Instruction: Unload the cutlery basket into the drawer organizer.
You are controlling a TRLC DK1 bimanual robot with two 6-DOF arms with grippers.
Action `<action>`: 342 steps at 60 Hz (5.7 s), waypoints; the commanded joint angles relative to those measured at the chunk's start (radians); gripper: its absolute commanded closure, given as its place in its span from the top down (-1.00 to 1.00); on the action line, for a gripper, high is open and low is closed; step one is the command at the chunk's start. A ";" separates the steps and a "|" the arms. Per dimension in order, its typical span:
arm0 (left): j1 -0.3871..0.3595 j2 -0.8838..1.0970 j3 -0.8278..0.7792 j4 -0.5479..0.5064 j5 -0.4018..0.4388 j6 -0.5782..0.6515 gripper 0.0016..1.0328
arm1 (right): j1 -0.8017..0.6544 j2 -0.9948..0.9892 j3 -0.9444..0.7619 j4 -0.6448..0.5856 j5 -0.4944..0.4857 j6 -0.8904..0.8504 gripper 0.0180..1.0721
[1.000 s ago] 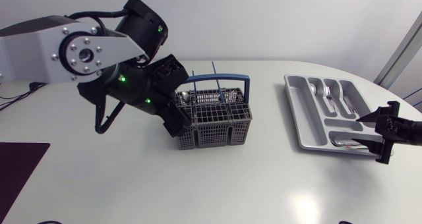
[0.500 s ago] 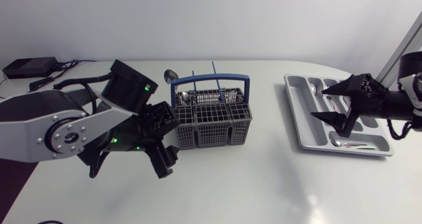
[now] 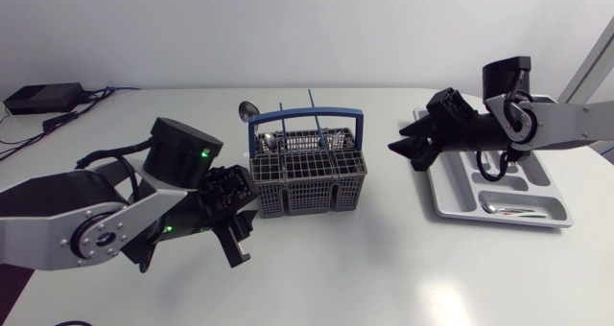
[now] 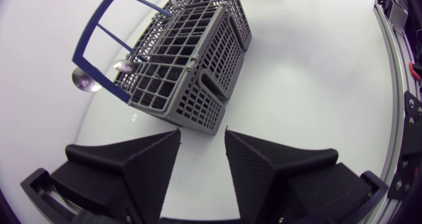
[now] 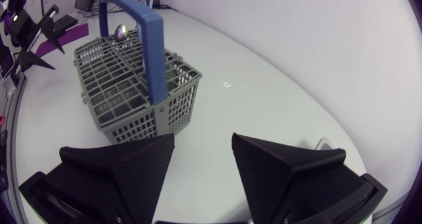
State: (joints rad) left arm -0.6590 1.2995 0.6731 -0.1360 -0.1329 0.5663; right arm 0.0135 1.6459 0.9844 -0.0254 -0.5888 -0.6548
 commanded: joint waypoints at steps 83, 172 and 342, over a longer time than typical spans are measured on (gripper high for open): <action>0.251 0.371 -0.055 0.578 0.101 0.132 -0.74 | 0.164 0.094 0.215 -0.252 -0.255 0.299 -0.88; 0.352 0.589 0.373 0.457 0.211 -0.017 -0.74 | 0.220 -0.109 -0.181 -0.157 -0.019 0.293 -0.89; -0.310 -0.037 0.543 -0.468 -0.082 0.434 -0.72 | 0.675 -0.334 -0.354 0.004 0.480 0.379 -0.86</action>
State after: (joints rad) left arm -0.9821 1.2789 1.1782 -0.5911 -0.2115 0.9699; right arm 0.6502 1.2728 0.5884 -0.0456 -0.1020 -0.3202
